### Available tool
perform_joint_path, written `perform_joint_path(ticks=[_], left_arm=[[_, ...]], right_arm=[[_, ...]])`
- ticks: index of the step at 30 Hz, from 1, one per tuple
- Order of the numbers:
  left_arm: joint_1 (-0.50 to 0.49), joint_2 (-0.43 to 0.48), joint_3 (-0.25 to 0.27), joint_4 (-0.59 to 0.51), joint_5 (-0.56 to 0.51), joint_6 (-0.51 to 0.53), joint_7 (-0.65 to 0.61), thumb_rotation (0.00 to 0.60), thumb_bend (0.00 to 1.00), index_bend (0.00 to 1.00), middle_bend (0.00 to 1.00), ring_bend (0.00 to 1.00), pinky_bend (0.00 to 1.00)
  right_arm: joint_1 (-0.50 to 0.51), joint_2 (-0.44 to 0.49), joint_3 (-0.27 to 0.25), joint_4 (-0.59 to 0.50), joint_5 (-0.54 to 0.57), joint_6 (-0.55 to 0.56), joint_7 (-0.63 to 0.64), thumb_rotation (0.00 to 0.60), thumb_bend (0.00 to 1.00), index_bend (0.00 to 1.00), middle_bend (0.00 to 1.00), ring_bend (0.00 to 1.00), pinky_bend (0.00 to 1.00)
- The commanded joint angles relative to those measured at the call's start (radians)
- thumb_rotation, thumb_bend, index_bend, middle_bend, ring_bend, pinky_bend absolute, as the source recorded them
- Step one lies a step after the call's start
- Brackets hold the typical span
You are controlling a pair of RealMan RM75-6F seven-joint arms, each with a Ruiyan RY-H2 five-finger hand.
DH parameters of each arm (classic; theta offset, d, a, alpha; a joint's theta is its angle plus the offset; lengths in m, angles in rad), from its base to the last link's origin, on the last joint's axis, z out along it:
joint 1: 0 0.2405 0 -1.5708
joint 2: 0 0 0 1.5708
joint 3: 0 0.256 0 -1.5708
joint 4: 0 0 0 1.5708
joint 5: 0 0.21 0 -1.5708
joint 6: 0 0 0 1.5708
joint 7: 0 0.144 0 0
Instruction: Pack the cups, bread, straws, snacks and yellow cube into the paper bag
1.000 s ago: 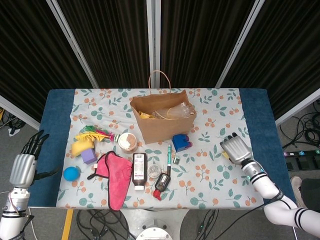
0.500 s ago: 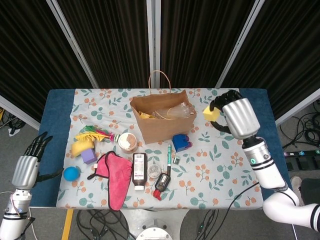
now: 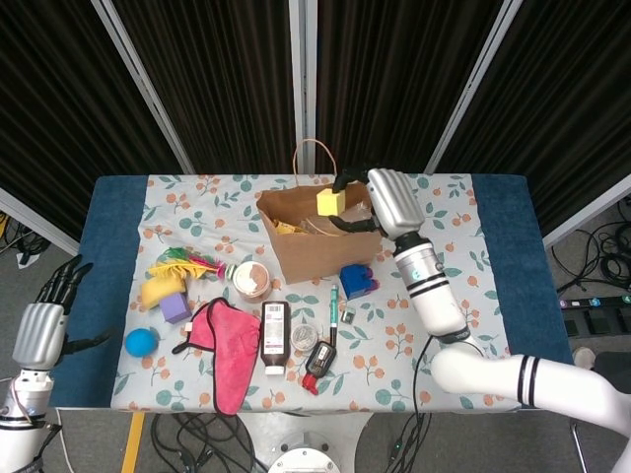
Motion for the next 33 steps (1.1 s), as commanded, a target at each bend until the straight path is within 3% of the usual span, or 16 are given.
perform_joint_path(ticks=[1, 7, 11, 14, 17, 21, 23, 25, 27, 30, 33], left_arm=[[0.002, -0.001, -0.001, 0.008, -0.007, -0.005, -0.004, 0.56, 0.15, 0.15, 0.14, 0.09, 0.19], [0.001, -0.001, -0.007, 0.017, -0.016, -0.008, -0.015, 0.562, 0.15, 0.15, 0.14, 0.09, 0.19], [0.0, -0.003, -0.005, 0.015, -0.011, -0.008, -0.014, 0.564, 0.15, 0.15, 0.14, 0.09, 0.19], [0.001, -0.001, -0.001, 0.006, -0.003, -0.003, -0.006, 0.564, 0.15, 0.15, 0.14, 0.09, 0.19], [0.004, 0.008, 0.008, -0.007, 0.008, 0.0, 0.004, 0.565, 0.15, 0.15, 0.14, 0.09, 0.19], [0.002, 0.017, 0.034, -0.018, 0.036, -0.011, 0.024, 0.562, 0.16, 0.15, 0.14, 0.09, 0.19], [-0.001, 0.015, 0.04, -0.021, 0.046, -0.013, 0.032, 0.562, 0.16, 0.15, 0.14, 0.09, 0.19], [-0.002, 0.012, 0.049, -0.02, 0.059, -0.015, 0.041, 0.564, 0.16, 0.15, 0.14, 0.09, 0.19], [-0.002, 0.009, 0.062, -0.015, 0.076, -0.014, 0.056, 0.562, 0.16, 0.15, 0.14, 0.09, 0.19], [0.003, 0.005, 0.079, -0.013, 0.091, -0.013, 0.072, 0.567, 0.16, 0.15, 0.14, 0.09, 0.19], [0.009, 0.006, 0.083, -0.021, 0.091, -0.008, 0.081, 0.579, 0.16, 0.15, 0.14, 0.09, 0.19]], right_arm=[[0.027, -0.036, 0.009, 0.044, 0.022, -0.027, 0.019, 0.6, 0.1, 0.46, 0.39, 0.24, 0.18], [0.022, -0.029, 0.017, 0.069, 0.023, -0.026, 0.054, 0.6, 0.0, 0.19, 0.24, 0.04, 0.01], [-0.007, 0.006, 0.02, 0.041, 0.025, -0.031, 0.086, 0.6, 0.0, 0.14, 0.22, 0.02, 0.0], [-0.056, 0.058, 0.01, -0.027, -0.034, 0.006, 0.105, 0.6, 0.0, 0.14, 0.22, 0.02, 0.0], [-0.159, 0.151, -0.072, -0.131, -0.205, 0.117, 0.047, 0.6, 0.0, 0.14, 0.22, 0.02, 0.0], [-0.388, 0.327, -0.287, -0.289, -0.461, 0.349, -0.167, 0.6, 0.0, 0.14, 0.21, 0.01, 0.0], [-0.495, 0.379, -0.382, -0.311, -0.555, 0.44, -0.2, 0.6, 0.0, 0.14, 0.21, 0.01, 0.0], [-0.605, 0.405, -0.48, -0.277, -0.646, 0.52, -0.188, 0.6, 0.0, 0.14, 0.21, 0.01, 0.0], [-0.694, 0.391, -0.554, -0.179, -0.723, 0.588, -0.153, 0.6, 0.0, 0.14, 0.21, 0.0, 0.0], [-0.788, 0.318, -0.598, -0.011, -0.757, 0.663, -0.087, 0.6, 0.0, 0.14, 0.21, 0.0, 0.0], [-0.837, 0.249, -0.599, 0.124, -0.725, 0.67, -0.029, 0.6, 0.0, 0.14, 0.2, 0.0, 0.0]])
